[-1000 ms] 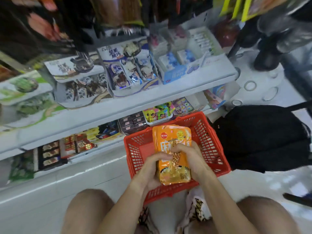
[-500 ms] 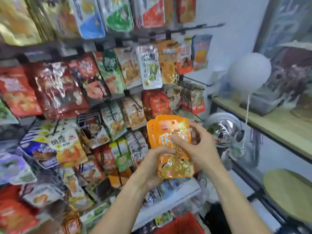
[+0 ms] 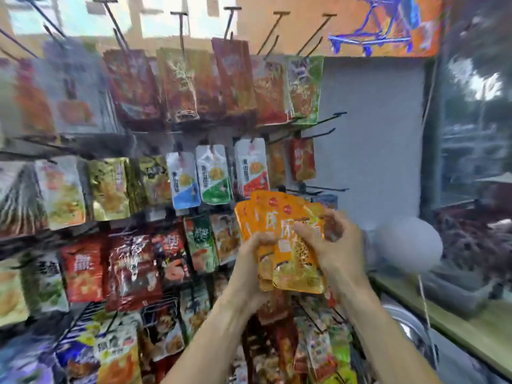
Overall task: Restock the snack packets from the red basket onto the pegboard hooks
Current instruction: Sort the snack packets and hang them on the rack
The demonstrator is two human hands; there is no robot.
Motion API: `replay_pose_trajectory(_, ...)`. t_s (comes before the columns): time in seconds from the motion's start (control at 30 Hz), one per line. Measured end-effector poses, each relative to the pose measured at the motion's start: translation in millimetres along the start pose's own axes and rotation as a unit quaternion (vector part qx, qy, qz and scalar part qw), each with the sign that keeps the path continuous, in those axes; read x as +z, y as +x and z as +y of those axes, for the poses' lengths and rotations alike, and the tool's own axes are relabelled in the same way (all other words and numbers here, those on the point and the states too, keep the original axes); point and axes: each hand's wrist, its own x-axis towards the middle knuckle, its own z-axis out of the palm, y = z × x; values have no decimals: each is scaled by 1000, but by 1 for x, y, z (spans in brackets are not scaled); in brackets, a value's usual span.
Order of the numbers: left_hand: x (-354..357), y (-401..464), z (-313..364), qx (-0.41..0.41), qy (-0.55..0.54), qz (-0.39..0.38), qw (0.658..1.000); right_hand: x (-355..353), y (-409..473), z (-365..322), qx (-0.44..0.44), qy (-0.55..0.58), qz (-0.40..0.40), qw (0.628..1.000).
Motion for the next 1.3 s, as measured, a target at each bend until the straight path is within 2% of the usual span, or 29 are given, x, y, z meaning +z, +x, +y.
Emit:
replay_pose_trajectory(0.23,7,40,12,68,-16,59,996,7,73,6,-12,26,41,999)
replay_pose_trajectory(0.33,5,58,31,80,-14,103,991,25,134,0,-17,3,7,1000)
replay_pose_trajectory(0.53,7,77,67,109,26,94,989,56,224,-4,-38,-63,-15,997)
replay_pose_trajectory(0.87,12,97,82,123,34,69,989,70,259,11,-18,-165,-19,986)
replay_pose_trajectory(1.03,12,109,86,121,47,79,988,95,269,24,-1,-270,-63,961)
replay_pose_trajectory(1.1,11,113,86,119,48,71,989,89,260,25,-7,-284,-40,958)
replay_pose_trajectory(1.13,9,114,86,119,48,70,989,83,250,22,-9,-263,-22,964)
replay_pose_trajectory(1.2,8,117,84,117,44,68,990,68,223,19,29,-118,-7,993)
replay_pose_trajectory(1.27,8,118,81,111,47,67,990,59,187,11,87,35,-56,994)
replay_pose_trajectory(1.3,9,118,79,110,51,66,990,56,172,10,102,65,-91,989)
